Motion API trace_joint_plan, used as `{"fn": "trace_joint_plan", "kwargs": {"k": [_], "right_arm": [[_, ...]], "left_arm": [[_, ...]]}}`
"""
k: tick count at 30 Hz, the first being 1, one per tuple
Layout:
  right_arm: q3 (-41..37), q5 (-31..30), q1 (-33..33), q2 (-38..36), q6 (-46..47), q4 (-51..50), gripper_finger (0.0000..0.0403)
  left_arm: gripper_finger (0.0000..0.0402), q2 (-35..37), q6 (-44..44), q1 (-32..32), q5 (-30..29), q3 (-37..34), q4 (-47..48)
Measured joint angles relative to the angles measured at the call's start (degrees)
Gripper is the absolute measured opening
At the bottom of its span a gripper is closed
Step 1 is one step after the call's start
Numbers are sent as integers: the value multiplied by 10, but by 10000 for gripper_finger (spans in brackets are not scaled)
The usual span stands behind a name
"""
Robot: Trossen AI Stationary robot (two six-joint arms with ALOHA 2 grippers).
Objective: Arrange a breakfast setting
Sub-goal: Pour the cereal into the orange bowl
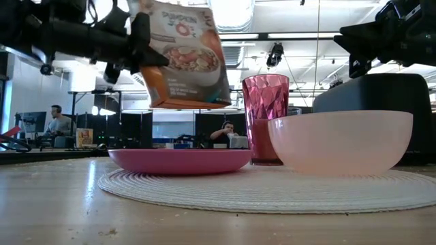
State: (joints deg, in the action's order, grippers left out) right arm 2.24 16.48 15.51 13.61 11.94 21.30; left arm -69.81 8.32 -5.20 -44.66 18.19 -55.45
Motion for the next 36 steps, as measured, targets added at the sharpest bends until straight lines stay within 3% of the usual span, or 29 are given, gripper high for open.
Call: {"fn": "trace_joint_plan", "kwargs": {"k": [4, 7, 12, 15, 21, 28, 36], "right_arm": [[0, 0, 0, 0, 0, 0, 86], [0, 0, 0, 0, 0, 0, 86], [0, 0, 0, 0, 0, 0, 86], [0, 0, 0, 0, 0, 0, 86], [0, 0, 0, 0, 0, 0, 86], [0, 0, 0, 0, 0, 0, 86], [0, 0, 0, 0, 0, 0, 86]], "left_arm": [[0, 43, 0, 0, 3, 65, 177], [0, 66, 11, 0, -5, 144, 370], [0, 64, 106, 0, -4, 309, 727], [0, 47, 151, -6, 36, 391, 874], [0, 18, 188, -34, 110, 513, 1048], [0, -20, 268, -78, 157, 634, 1216], [0, -71, 343, -137, 267, 764, 1315]]}}
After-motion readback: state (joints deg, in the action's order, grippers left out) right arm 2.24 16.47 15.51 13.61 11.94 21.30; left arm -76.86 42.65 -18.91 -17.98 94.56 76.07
